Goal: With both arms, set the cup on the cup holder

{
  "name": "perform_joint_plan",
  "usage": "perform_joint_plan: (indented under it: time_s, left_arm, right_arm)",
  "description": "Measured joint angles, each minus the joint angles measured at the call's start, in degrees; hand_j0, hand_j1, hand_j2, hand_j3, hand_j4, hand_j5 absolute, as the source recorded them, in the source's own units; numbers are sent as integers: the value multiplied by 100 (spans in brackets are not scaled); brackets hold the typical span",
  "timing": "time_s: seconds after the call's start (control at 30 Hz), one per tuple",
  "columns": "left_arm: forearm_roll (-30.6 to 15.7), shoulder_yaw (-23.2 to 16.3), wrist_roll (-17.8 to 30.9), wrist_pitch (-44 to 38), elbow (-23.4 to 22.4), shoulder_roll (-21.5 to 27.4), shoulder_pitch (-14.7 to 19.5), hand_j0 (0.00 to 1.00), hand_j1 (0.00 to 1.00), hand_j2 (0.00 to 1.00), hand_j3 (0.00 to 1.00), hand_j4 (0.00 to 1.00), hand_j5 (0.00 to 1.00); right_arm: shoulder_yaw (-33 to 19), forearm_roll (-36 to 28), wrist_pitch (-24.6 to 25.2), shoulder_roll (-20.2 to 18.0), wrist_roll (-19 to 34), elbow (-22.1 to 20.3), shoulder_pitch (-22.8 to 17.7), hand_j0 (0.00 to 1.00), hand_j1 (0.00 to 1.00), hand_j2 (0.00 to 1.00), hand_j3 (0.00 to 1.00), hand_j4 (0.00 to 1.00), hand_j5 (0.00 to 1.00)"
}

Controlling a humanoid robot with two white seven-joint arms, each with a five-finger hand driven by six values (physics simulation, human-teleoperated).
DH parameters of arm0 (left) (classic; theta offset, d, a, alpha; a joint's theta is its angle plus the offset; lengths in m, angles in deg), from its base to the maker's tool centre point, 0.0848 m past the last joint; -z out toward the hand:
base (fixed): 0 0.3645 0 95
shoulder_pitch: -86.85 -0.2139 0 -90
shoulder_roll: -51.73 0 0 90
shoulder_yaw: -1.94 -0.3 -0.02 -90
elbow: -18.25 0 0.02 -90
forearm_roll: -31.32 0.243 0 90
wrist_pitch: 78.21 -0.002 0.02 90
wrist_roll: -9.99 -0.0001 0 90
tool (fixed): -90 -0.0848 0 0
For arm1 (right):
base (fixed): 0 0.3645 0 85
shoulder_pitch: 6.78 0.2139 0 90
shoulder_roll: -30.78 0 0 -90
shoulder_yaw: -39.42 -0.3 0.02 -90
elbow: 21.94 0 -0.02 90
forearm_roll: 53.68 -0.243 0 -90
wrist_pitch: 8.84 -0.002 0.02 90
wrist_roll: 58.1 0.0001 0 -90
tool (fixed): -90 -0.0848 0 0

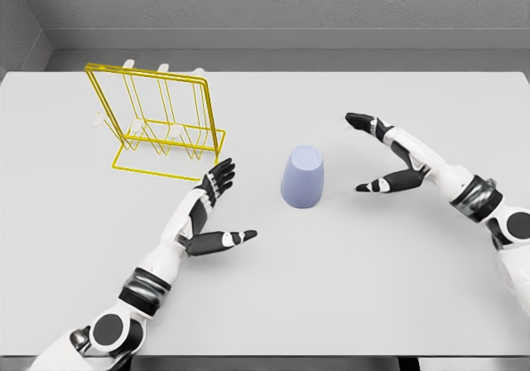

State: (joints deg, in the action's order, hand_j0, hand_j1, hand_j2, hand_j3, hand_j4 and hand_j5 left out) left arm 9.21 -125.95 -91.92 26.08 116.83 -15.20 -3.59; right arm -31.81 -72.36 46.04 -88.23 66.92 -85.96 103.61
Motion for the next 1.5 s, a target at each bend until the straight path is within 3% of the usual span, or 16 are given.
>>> perform_joint_plan:
  time_s: [0.17,0.53,0.87,1.5]
  left_arm:
    - [102,45,-11,-31,-273,-388,193,100,100,100,100,100,100]
    - [162,56,-7,-44,-725,-831,483,100,100,100,100,100,100]
    - [360,56,-14,-393,-1000,-1091,650,100,100,100,100,100,100]
    - [528,-35,5,-445,-1057,-1311,870,100,100,100,100,100,100]
  right_arm:
    - [-360,-32,3,-535,-1,18,18,100,100,100,100,100,100]
    - [-558,-37,1,-1241,0,21,18,100,100,100,100,100,100]
    - [-578,-21,-1,-1298,0,-103,35,100,100,100,100,100,100]
    - [-619,-67,-1,-1400,0,-47,-26,100,100,100,100,100,100]
